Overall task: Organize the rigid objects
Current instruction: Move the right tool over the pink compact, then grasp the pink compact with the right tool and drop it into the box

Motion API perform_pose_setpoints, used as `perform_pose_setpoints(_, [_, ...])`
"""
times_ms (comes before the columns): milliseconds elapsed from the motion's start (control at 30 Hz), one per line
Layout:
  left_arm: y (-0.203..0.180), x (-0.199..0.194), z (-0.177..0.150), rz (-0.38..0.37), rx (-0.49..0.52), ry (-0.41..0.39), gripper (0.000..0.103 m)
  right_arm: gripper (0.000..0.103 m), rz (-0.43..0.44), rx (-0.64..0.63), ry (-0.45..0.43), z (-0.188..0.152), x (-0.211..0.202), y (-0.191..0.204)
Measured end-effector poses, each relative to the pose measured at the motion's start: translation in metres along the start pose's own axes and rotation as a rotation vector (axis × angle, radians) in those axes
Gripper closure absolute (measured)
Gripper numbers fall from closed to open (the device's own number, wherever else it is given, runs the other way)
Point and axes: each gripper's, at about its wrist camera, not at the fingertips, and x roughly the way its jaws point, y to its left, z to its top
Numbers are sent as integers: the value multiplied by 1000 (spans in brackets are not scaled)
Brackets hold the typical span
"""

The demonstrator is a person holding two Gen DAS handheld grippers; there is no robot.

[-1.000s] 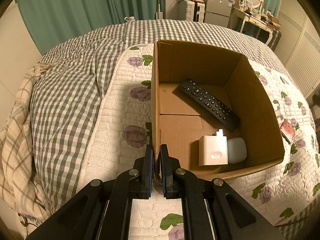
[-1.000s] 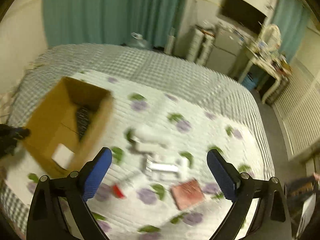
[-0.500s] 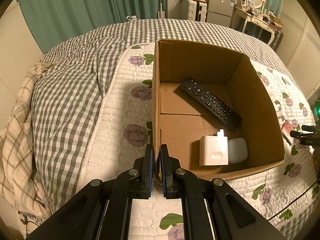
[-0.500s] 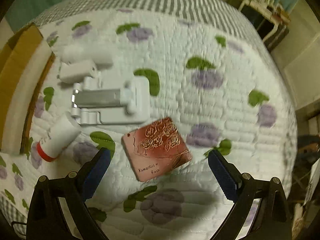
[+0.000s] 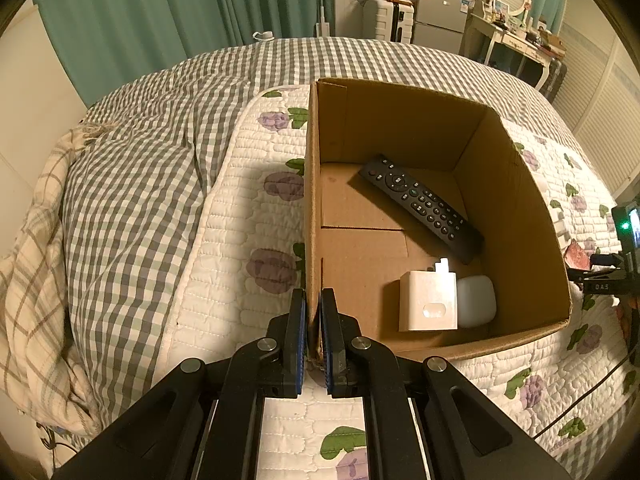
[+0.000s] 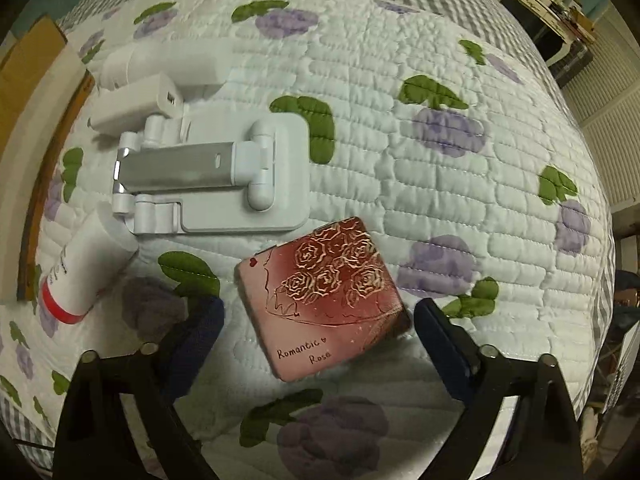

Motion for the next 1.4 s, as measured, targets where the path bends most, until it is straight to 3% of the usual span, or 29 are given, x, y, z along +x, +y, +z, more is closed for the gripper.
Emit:
perform_pose_setpoints(67, [0, 0, 0, -3, -2, 0, 96, 20, -19, -4, 10, 3, 6, 1])
perform_pose_setpoints(300, [0, 0, 0, -3, -1, 0, 96, 23, -18, -8, 5, 4, 9, 4])
perform_pose_setpoints(800, [1, 0, 1, -14, -6, -2, 96, 29, -46, -35, -87, -19, -55, -2])
perform_pose_setpoints(1167, [0, 1, 0, -23, -10, -3, 96, 30, -78, -69, -64, -21, -58, 16])
perform_pose_setpoints(1400, [-2, 1, 0, -20, -1, 1, 96, 32, 2, -85, -177, -4, -121, 44])
